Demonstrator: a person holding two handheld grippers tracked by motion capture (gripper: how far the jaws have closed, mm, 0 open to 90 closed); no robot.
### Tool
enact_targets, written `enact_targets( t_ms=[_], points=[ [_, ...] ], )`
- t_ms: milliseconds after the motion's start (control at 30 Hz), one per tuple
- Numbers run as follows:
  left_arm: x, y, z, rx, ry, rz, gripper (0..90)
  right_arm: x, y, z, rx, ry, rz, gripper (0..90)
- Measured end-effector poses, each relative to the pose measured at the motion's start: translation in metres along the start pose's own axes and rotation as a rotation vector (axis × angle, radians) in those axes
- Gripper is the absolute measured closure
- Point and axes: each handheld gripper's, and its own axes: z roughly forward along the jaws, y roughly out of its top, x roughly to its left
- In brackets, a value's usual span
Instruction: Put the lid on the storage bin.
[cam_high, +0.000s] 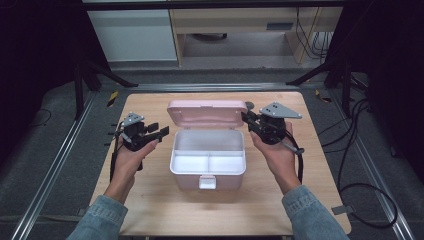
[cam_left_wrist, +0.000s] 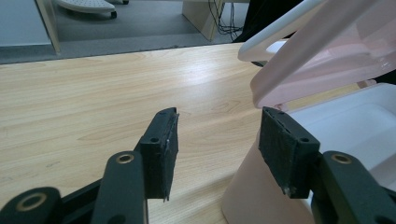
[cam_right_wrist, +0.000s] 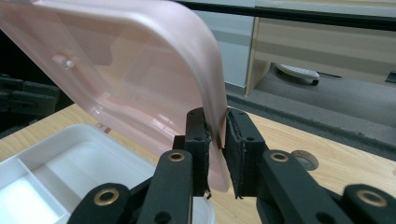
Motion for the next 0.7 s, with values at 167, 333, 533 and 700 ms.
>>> enact_targets(
  t_ms=[167,333,533,700],
  points=[
    [0.003,-0.002,-0.003,0.000,0.004,-0.007,47.0,0.001,-0.005,-0.004,-0.002,0.006,-0.007,82.2],
    [0.003,-0.001,-0.004,-0.001,0.004,-0.005,47.0,0.000,-0.006,-0.005,0.002,0.012,-0.006,82.8],
    [0.003,0.002,-0.004,-0.008,0.003,-0.007,47.0,0.001,-0.008,-0.008,0.003,0.021,-0.011,83.0],
    [0.002,0.002,-0.004,-0.011,0.003,-0.007,47.0,0.003,-0.011,-0.011,0.001,0.025,-0.014,83.0]
  ],
)
